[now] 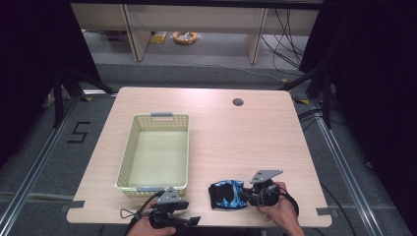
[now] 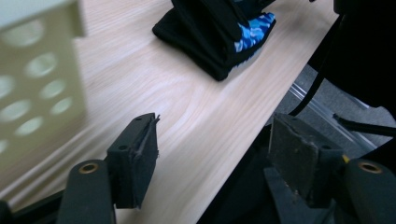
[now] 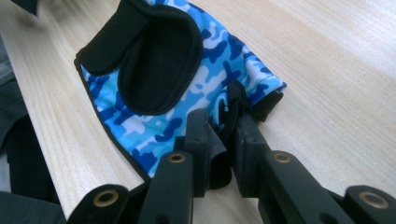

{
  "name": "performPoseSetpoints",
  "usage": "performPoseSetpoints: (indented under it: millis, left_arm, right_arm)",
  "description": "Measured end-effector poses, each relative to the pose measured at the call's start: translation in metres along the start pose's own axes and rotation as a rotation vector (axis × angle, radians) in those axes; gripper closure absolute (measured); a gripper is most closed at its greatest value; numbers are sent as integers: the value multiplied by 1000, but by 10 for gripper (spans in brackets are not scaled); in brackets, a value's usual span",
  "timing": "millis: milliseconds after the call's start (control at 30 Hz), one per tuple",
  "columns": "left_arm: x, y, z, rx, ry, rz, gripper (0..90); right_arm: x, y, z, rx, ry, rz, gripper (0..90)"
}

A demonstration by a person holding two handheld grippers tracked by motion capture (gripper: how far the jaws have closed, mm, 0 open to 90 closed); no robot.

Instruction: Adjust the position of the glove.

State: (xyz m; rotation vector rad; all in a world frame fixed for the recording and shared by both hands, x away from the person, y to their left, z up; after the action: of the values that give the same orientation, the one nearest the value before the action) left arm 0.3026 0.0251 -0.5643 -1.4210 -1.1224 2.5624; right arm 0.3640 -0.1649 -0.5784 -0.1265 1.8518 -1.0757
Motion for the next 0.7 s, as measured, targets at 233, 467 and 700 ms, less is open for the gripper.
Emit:
performPoseSetpoints:
  millis: [233, 467, 700]
  left_arm:
    - [-13, 22, 3, -17, -31, -8, 377]
    - [-17, 32, -3, -43, -32, -21, 400]
    - [-20, 41, -2, -23, -73, -44, 398]
  right_arm:
    - [1, -1, 0, -25, -38, -4, 794]
    - [5, -3, -6, -49, -64, -21, 793]
    - [7, -4, -12, -70, -69, -6, 791]
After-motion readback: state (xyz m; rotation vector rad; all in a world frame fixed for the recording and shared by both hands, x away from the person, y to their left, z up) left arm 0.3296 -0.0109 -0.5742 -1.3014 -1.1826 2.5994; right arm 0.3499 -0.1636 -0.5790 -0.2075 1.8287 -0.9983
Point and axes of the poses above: each handheld gripper's, and its own axes: y roughly forward along the jaws, x roughly out of its underside, z roughly to its right, the point moved 10 cm from there along y, roughly forward along the jaws, and after that the axes turned 2 degrees about z, right-handed, at the moved point
